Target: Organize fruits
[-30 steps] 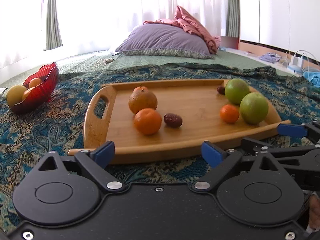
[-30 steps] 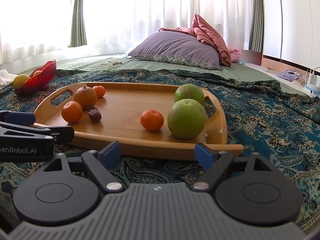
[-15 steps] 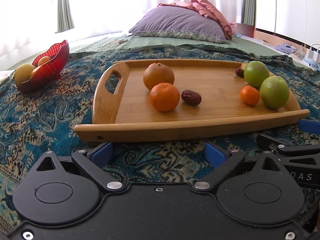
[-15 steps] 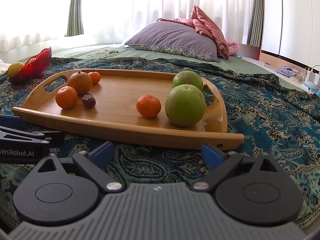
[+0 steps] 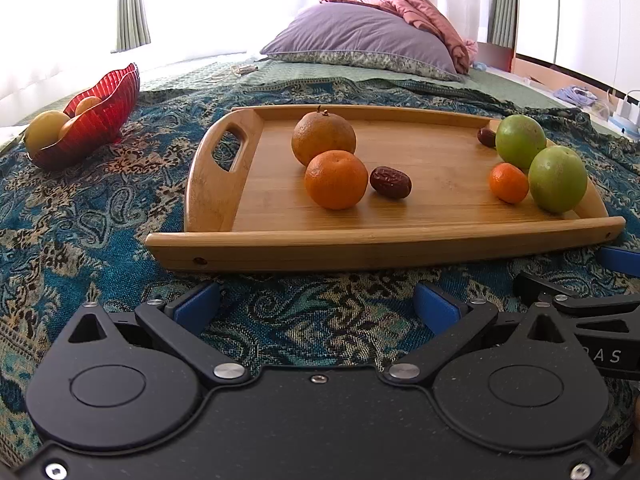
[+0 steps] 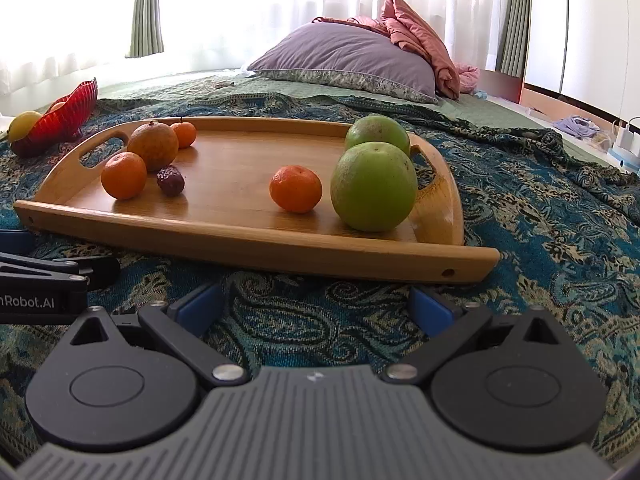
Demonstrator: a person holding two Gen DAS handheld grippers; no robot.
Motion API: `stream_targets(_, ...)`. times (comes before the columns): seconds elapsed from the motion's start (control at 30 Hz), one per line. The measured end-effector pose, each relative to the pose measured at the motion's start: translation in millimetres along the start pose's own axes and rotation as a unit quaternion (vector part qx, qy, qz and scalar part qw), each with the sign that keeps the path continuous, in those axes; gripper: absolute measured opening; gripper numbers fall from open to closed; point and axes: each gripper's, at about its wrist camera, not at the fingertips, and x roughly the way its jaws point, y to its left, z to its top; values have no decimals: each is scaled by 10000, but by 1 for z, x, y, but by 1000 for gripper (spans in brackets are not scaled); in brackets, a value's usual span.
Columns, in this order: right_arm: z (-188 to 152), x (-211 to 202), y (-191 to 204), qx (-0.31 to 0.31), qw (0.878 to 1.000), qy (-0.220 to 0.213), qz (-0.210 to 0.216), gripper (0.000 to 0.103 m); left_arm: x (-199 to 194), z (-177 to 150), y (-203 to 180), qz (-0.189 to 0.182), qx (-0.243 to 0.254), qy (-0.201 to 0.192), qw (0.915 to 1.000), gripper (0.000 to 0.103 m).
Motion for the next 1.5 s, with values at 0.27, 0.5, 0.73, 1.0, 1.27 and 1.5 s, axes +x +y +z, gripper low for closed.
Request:
stream_targets(0.27, 0, 1, 1, -19, 10000, 14, 5, 103, 0, 1, 0, -2, 0, -2, 10000, 103)
stream_targets(0.5, 0, 1, 1, -30, 10000, 9, 9, 103, 1, 0, 0, -10, -13, 16, 10000, 103)
stream_targets(0.73, -1, 2, 0, -25, 10000, 1, 48, 103, -2, -3, -1, 61, 40, -77, 9999, 103)
stream_targets(1.0, -1, 2, 0, -24, 10000, 4, 50, 103, -2, -1, -1, 77, 88, -19, 9999, 103)
stream_targets(1.27, -1, 2, 0, -22, 10000, 4, 51, 103, -1, -1, -3, 94, 111, 23, 9999, 103)
stream_targets(1.5, -1, 2, 0, -25, 10000, 1, 48, 103, -1, -1, -3, 98, 116, 19, 9999, 103)
